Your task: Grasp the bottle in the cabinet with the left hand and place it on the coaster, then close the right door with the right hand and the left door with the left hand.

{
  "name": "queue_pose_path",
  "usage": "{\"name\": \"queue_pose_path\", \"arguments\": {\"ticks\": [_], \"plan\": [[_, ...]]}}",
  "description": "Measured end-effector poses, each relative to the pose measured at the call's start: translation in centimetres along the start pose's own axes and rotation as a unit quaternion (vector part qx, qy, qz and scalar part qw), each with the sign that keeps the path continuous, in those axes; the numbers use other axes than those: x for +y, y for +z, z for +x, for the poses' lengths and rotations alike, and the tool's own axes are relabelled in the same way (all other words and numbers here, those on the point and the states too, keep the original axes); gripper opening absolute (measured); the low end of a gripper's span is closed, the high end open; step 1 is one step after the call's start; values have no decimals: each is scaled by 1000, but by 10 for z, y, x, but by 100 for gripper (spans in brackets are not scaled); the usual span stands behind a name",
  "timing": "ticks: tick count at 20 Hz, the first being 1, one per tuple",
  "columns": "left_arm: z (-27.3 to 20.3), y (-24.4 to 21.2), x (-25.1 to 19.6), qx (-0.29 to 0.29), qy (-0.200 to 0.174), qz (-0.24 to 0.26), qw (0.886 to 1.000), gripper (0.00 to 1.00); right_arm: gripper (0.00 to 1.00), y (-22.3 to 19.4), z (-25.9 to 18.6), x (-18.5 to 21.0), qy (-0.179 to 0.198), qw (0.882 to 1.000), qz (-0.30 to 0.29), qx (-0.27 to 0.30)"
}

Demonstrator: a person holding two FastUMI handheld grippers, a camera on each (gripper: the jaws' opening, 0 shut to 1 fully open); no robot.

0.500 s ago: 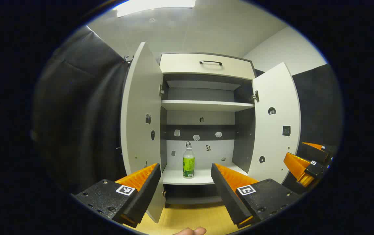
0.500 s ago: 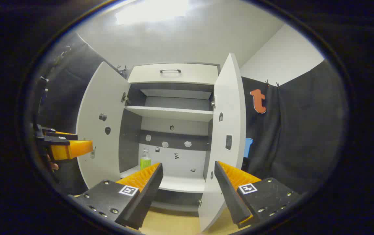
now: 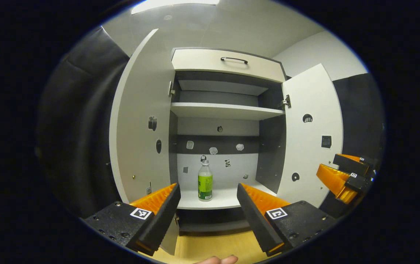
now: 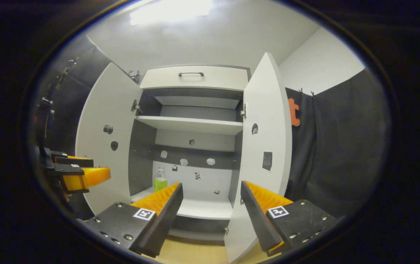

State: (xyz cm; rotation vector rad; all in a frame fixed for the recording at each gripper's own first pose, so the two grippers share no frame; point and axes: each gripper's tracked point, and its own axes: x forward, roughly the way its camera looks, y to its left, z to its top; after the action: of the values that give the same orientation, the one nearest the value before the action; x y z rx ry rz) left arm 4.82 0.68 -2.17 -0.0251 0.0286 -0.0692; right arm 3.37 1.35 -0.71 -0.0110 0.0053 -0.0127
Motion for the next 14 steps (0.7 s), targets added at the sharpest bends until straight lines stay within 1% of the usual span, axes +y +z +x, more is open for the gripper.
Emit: {"name": "queue_pose_path", "arguments": {"ticks": [3,4,8,11,13,14], "plan": [[15,-13,2,9,-3,-3,1000,98,96,-6,6,2,-3,1000,-3,4],[24,-17,3,11,-8,-3,1000,98,96,-9,8,2,-2,1000,-5,4],[62,-27,5,11,-9,2,1000,98,95,-13,18,0,-8,1000,-8,3],[95,-29,7,-2,3,-26,1000,98,96,-10,19,0,-8,1000,14,-9],[115,-33,7,-12,5,-39,999,98,96,-10,18,-4,-10,1000,13,-14],[129,-37,8,-17,6,-36,999,98,93,-10,16,-5,-10,1000,10,-14]]}}
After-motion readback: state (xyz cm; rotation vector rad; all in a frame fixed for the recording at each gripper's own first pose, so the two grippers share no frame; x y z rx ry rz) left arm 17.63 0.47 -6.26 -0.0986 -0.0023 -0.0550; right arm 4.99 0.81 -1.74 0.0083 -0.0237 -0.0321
